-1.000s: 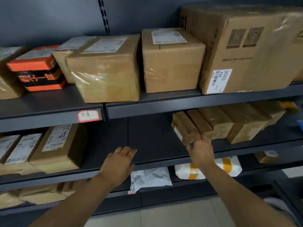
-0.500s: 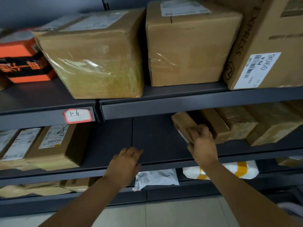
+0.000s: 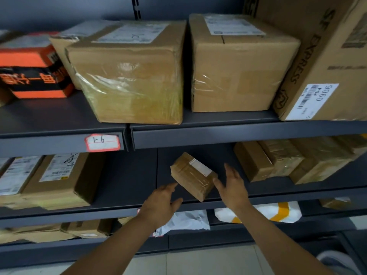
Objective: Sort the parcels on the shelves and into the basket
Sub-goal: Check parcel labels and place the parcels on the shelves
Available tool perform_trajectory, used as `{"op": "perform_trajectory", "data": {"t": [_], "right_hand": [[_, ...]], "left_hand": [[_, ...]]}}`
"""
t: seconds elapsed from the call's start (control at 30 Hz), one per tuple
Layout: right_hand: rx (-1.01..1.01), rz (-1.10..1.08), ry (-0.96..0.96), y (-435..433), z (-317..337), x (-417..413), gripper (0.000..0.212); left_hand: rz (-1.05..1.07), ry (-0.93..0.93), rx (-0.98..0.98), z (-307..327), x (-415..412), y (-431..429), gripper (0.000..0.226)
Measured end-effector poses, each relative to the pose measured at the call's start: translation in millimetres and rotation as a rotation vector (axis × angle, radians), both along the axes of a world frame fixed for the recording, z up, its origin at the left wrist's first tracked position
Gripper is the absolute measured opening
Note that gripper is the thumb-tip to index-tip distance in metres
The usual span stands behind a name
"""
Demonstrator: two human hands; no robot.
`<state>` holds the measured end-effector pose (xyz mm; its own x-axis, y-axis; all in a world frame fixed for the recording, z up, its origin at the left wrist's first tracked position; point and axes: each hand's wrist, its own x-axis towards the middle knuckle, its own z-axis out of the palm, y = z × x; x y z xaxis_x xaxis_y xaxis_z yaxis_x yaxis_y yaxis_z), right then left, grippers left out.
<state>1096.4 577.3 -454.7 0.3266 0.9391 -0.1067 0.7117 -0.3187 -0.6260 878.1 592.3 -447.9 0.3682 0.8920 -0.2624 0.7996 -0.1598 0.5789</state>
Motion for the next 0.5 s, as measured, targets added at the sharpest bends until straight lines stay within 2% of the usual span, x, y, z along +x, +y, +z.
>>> {"op": "perform_trajectory", "data": {"t": [0.07,0.13,0.2,0.3,0.4,0.5], "right_hand": [[-0.144,0.033,0.073,8,-2,1,0.067],[-0.202,0.059,0.105,11,-7,-7,0.065],[-0.181,0.082,0.093,8,-15,-20,0.059],[-0.131,0.141,0.123,-2,-22,-42,0.047],[-0.102,0.179,0.228,-7,-21,-58,0.050],[-0.057,0.256,0.388,-12,-17,-72,0.049]], "left_hand": [[0.057,-0.090,-0.094,-5,6,1,0.063],[0.125,-0.187,-0.198,-8,11,1,0.067],[0.175,-0.302,-0.275,-10,16,2,0.069],[0.221,-0.414,-0.247,-14,17,2,0.068],[0.273,-0.355,-0.233,-20,8,4,0.080],[0.305,-0.291,-0.252,-27,-7,2,0.108]]}}
